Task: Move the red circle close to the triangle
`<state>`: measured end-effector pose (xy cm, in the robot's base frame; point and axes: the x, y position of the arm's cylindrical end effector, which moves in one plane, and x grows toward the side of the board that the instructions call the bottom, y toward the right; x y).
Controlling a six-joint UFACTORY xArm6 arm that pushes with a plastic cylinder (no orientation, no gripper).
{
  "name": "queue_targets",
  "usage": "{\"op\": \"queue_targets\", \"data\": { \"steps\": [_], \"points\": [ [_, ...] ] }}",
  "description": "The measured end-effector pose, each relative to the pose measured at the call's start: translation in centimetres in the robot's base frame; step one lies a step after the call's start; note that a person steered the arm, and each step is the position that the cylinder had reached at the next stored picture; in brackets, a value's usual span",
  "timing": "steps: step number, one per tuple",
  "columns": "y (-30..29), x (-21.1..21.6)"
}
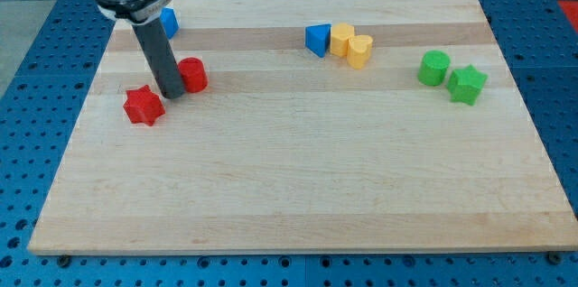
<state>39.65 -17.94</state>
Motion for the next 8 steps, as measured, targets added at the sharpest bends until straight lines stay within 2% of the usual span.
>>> {"op": "queue_targets", "data": {
  "steps": [4, 6, 8],
  "points": [
    [0.2, -4.5],
    [5.5, -3.8],
    [6.6, -1.9]
  ]
}}
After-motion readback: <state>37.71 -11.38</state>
